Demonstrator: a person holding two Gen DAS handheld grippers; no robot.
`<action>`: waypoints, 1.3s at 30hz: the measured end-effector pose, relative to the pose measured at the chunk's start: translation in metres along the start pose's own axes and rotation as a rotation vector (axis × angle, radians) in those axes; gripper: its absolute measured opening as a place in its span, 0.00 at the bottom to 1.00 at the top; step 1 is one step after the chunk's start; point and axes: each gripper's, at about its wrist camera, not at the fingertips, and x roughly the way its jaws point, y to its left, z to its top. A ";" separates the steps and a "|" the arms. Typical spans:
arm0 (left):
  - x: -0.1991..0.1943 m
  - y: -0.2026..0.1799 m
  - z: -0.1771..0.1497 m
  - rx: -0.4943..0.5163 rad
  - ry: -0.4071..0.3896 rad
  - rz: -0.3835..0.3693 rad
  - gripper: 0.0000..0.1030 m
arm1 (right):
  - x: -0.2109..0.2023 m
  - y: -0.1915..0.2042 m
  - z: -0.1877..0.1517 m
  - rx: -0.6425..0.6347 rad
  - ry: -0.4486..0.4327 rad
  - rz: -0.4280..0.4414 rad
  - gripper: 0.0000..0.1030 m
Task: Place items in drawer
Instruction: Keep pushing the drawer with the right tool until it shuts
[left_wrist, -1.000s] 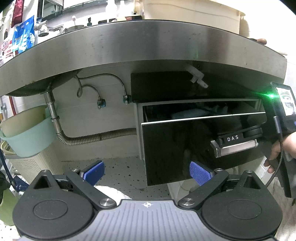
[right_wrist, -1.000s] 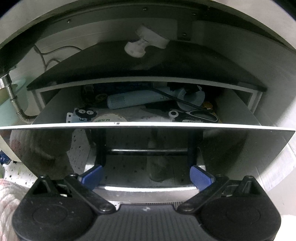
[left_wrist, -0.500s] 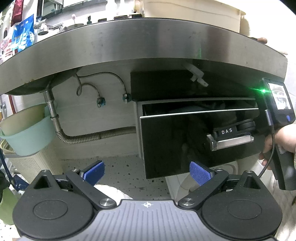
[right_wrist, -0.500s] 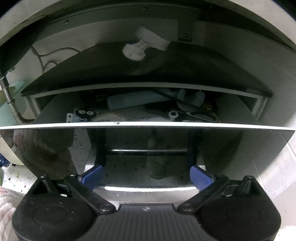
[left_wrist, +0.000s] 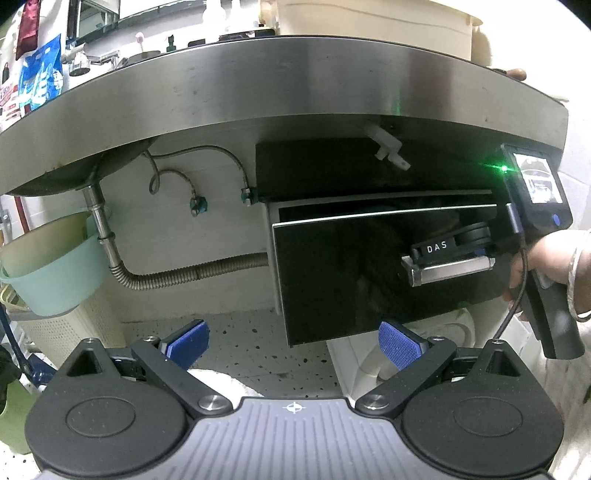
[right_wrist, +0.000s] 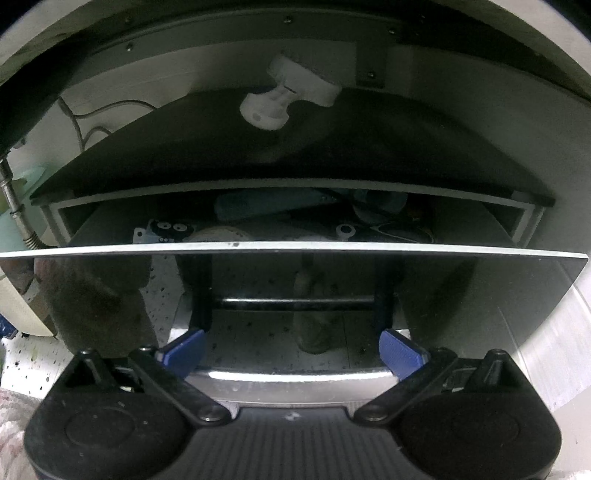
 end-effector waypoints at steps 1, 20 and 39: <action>0.000 0.000 0.000 -0.001 0.001 0.000 0.97 | 0.000 0.000 0.000 0.000 0.000 0.000 0.98; 0.001 -0.002 -0.001 0.009 0.010 -0.004 0.97 | 0.003 0.000 0.003 0.000 0.005 0.000 0.98; 0.003 -0.003 -0.003 0.008 0.032 -0.011 0.97 | 0.010 0.000 0.008 0.000 0.005 -0.001 0.98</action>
